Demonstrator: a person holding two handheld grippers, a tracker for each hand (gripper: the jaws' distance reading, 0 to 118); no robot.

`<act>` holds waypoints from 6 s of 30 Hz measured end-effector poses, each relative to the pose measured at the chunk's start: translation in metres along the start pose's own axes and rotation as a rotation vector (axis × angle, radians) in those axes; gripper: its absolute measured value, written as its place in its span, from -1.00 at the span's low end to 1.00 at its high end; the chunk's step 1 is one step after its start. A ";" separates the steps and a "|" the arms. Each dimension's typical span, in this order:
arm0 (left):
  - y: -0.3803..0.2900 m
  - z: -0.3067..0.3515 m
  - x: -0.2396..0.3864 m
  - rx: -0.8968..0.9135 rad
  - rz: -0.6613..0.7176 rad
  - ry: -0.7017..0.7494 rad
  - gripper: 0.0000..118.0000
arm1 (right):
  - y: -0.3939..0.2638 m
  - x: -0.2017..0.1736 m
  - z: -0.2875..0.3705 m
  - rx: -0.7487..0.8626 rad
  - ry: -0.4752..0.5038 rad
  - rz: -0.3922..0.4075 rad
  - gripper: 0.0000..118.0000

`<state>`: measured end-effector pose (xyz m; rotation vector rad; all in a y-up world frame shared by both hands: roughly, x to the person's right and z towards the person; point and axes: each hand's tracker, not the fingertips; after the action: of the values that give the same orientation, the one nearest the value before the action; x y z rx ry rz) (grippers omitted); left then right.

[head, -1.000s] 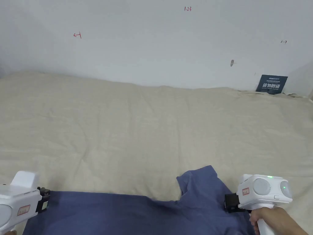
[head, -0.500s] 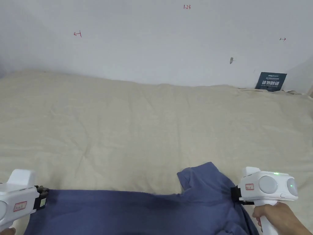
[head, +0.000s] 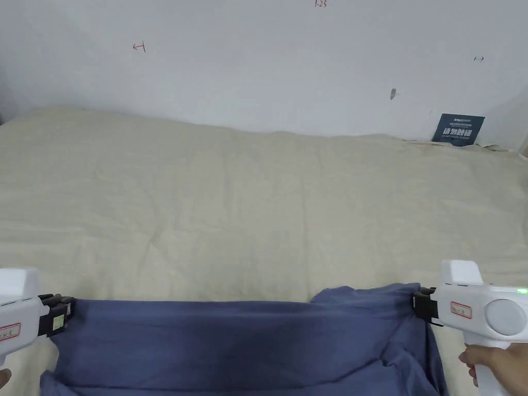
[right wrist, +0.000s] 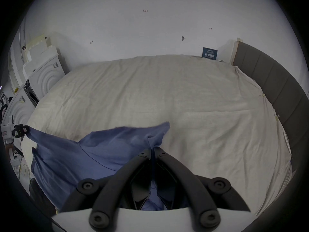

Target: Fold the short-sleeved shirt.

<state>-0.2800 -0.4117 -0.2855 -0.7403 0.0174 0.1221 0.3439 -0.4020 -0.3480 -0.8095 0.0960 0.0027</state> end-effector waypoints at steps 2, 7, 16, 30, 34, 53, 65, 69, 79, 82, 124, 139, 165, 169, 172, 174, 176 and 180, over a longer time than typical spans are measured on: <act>-0.004 0.008 -0.003 0.006 0.003 -0.008 -1.00 | -0.007 0.002 0.012 0.011 0.010 -0.012 -0.96; -0.018 0.031 -0.009 0.035 0.019 -0.035 -1.00 | -0.031 0.004 0.048 0.062 0.028 -0.040 -0.96; -0.066 0.060 -0.017 -0.005 0.013 -0.039 -1.00 | -0.096 -0.003 0.098 0.051 0.020 -0.043 -0.96; -0.154 0.041 -0.022 -0.217 0.116 0.006 -1.00 | -0.201 -0.013 0.058 -0.223 -0.075 -0.076 -0.96; -0.150 0.042 -0.022 -0.231 0.091 0.011 -1.00 | -0.197 -0.020 0.059 -0.228 -0.109 -0.049 -0.96; -0.127 0.083 -0.007 -0.006 0.023 0.109 0.19 | -0.173 -0.060 0.128 0.039 -0.196 0.023 0.01; -0.097 0.100 0.063 0.436 -0.051 0.140 -0.14 | -0.125 -0.133 0.119 0.405 -0.101 -0.003 -0.78; -0.095 0.098 0.075 0.444 -0.053 0.141 -0.89 | -0.119 -0.147 0.114 0.437 -0.096 -0.013 -0.99; -0.088 0.099 0.038 0.242 -0.028 0.048 -1.00 | -0.114 -0.162 0.107 0.433 -0.084 0.021 -0.99; -0.078 0.080 -0.010 0.047 0.104 -0.103 -1.00 | -0.115 -0.163 0.103 0.413 -0.078 0.043 -0.99; -0.058 0.013 -0.066 -0.368 0.175 -0.247 -1.00 | -0.124 -0.168 0.088 0.339 -0.065 0.046 -0.99; -0.032 0.081 -0.095 -0.418 0.107 0.073 -1.00 | -0.120 -0.168 0.084 0.352 -0.047 0.047 -0.99; -0.075 -0.031 0.096 -0.517 0.302 -0.360 -1.00 | -0.133 -0.160 0.090 0.329 -0.062 0.043 -0.99; -0.088 -0.046 0.107 -0.553 0.299 -0.327 -1.00 | -0.136 -0.156 0.089 0.322 -0.070 0.042 -0.99; -0.089 -0.045 0.106 -0.551 0.312 -0.329 -0.81 | -0.137 -0.155 0.088 0.317 -0.074 0.038 -0.99; -0.084 -0.038 0.102 -0.531 0.307 -0.374 -0.53 | -0.137 -0.154 0.088 0.315 -0.073 0.036 -0.99; -0.075 -0.023 0.096 -0.502 0.314 -0.408 -0.06 | -0.137 -0.155 0.089 0.316 -0.073 0.039 -0.99; -0.056 0.017 0.072 -0.348 0.301 -0.464 0.25 | -0.136 -0.156 0.088 0.315 -0.067 0.033 -0.99</act>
<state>-0.2025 -0.4335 -0.2394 -1.0387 -0.3436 0.5931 0.2019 -0.4268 -0.1757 -0.4924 0.0450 0.0448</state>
